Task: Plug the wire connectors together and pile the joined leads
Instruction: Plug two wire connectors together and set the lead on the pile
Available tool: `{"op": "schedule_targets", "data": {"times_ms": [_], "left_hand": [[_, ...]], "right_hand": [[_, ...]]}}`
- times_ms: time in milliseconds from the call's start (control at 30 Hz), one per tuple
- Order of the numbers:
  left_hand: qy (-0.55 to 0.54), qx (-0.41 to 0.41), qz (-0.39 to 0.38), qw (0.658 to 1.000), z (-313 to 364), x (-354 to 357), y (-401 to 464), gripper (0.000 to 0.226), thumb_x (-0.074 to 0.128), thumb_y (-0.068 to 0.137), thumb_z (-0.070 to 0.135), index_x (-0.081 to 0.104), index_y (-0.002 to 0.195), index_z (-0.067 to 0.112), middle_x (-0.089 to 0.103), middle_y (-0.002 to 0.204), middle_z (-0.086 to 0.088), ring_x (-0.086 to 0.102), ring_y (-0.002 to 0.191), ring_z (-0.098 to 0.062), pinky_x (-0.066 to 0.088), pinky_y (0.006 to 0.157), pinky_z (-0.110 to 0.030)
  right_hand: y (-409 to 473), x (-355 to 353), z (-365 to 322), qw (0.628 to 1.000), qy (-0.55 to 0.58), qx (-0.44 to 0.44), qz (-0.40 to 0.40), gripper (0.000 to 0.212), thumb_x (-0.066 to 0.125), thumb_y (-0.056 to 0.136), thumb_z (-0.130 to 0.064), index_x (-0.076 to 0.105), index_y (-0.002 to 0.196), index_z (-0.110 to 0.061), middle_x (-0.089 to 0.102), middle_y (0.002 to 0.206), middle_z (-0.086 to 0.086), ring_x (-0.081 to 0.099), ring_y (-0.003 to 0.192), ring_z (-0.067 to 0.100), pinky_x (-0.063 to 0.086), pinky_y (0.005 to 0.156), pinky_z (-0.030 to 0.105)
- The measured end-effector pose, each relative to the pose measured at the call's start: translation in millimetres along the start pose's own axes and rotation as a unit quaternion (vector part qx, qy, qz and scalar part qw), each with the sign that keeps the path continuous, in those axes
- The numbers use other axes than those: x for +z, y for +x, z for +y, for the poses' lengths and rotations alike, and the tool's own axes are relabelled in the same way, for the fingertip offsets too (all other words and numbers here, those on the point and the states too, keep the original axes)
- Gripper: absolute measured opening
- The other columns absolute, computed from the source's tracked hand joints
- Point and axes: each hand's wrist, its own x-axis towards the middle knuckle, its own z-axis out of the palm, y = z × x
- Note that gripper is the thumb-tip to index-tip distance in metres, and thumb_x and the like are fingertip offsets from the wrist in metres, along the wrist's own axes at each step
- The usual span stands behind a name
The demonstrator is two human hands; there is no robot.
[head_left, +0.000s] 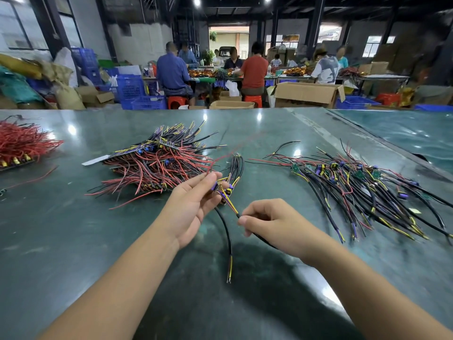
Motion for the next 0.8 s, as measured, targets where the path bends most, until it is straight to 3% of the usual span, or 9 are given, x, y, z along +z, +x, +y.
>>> {"op": "schedule_targets", "data": {"times_ms": [100,167,300,400,567,800], "left_hand": [[0.02,-0.011,-0.018,1.0,0,2,-2,0.017,0.064,0.077,0.023,0.074,0.084,0.01,0.073,0.077,-0.006,0.063,0.059,-0.003,0.052,0.055,-0.013],[0.031,-0.017,-0.034,0.999,-1,4,-4,0.018,0.067,0.07,0.025,0.076,0.078,0.011,0.072,0.077,-0.006,0.062,0.057,-0.004,0.052,0.054,-0.013],[0.028,-0.016,-0.027,0.999,0,4,-3,0.02,0.069,0.067,0.024,0.073,0.079,0.009,0.072,0.077,-0.007,0.062,0.058,-0.004,0.053,0.054,-0.013],[0.045,-0.032,-0.021,0.998,2,2,-3,0.016,0.067,0.074,0.028,0.074,0.074,0.013,0.073,0.076,-0.005,0.061,0.054,-0.004,0.053,0.052,-0.015],[0.085,-0.017,0.027,0.996,1,-3,0,0.033,0.057,0.091,0.025,0.076,0.064,0.021,0.072,0.073,0.005,0.058,0.053,0.0,0.049,0.053,-0.013],[-0.03,-0.034,0.064,0.997,7,-6,3,0.023,0.051,0.095,0.02,0.066,0.078,0.021,0.074,0.08,0.007,0.064,0.064,0.001,0.045,0.052,-0.013]], "right_hand": [[0,5,-1,1.0,0.005,-0.003,0.003,0.024,0.055,0.094,-0.024,0.066,0.076,-0.013,0.057,0.058,-0.012,0.04,0.05,0.003,0.032,0.05,0.017],[0,9,-4,1.0,0.027,-0.008,0.01,0.03,0.052,0.096,-0.023,0.065,0.069,-0.018,0.053,0.05,-0.016,0.036,0.045,0.001,0.029,0.046,0.015],[2,10,-4,0.993,0.12,0.008,0.017,0.029,0.053,0.095,-0.021,0.067,0.071,-0.017,0.057,0.057,-0.007,0.031,0.044,0.006,0.026,0.045,0.017],[2,9,-3,0.992,0.125,0.01,0.017,0.028,0.054,0.094,-0.02,0.068,0.07,-0.017,0.056,0.058,-0.004,0.029,0.044,0.008,0.024,0.044,0.017],[2,7,0,0.994,0.104,0.003,0.024,0.028,0.055,0.094,-0.021,0.07,0.07,-0.02,0.057,0.059,-0.004,0.031,0.042,0.004,0.025,0.043,0.014],[2,7,3,0.996,0.091,0.009,0.021,0.028,0.055,0.094,-0.023,0.07,0.071,-0.019,0.058,0.061,-0.004,0.031,0.041,0.005,0.025,0.041,0.013]]}}
